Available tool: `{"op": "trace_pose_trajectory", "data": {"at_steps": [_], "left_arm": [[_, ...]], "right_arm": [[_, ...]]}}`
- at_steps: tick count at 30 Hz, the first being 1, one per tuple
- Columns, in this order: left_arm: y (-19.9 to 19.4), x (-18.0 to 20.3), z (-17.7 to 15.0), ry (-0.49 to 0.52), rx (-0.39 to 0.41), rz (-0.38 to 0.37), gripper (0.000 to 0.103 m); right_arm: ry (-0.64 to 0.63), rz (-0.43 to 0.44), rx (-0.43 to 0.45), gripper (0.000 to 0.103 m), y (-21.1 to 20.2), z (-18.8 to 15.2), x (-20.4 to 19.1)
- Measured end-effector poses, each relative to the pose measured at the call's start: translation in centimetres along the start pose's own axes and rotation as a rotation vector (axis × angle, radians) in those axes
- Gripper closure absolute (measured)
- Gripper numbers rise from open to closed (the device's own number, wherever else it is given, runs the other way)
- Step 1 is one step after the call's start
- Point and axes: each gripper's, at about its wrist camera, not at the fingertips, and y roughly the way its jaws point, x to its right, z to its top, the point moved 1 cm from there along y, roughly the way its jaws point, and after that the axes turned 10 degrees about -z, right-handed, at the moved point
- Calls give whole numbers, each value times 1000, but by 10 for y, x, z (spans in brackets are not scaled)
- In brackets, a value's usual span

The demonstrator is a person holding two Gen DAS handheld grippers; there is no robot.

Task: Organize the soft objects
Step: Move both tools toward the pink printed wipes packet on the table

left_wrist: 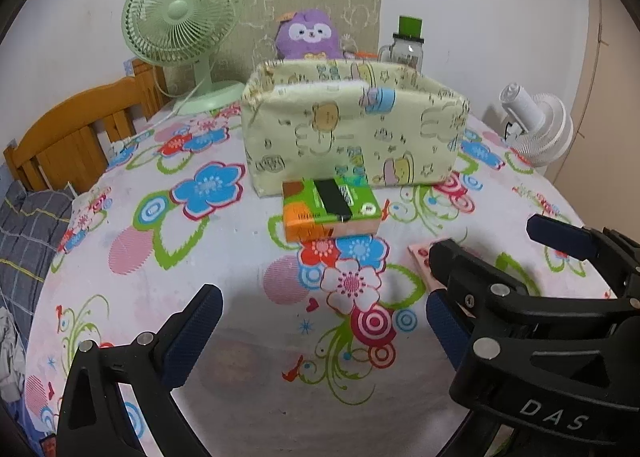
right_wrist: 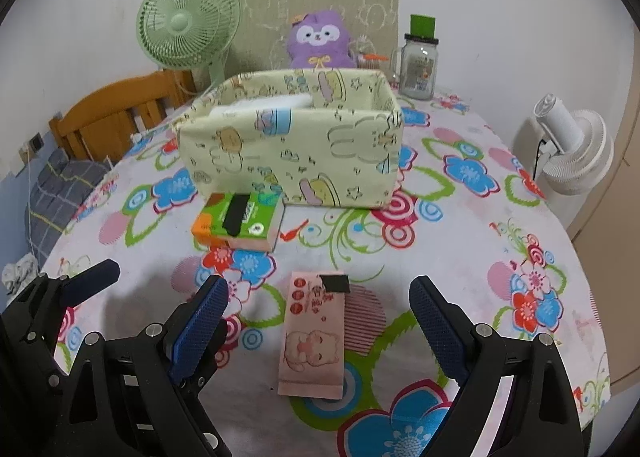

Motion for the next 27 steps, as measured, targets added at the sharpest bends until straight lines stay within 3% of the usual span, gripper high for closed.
{"op": "trace_pose_trajectory", "data": {"at_steps": [10,21,27], "left_arm": [[19,-1,-10,5,-52,8,0],[28,1,-14,14,-84,2,0],[30,5,-14,27,-105,-17,0]], "right_arm": [[1,2,-61,11,24,-11,1],[-13,18,-135,26,43,-18,-2],[-35,-12,-139,40,43,-20,-2]]}}
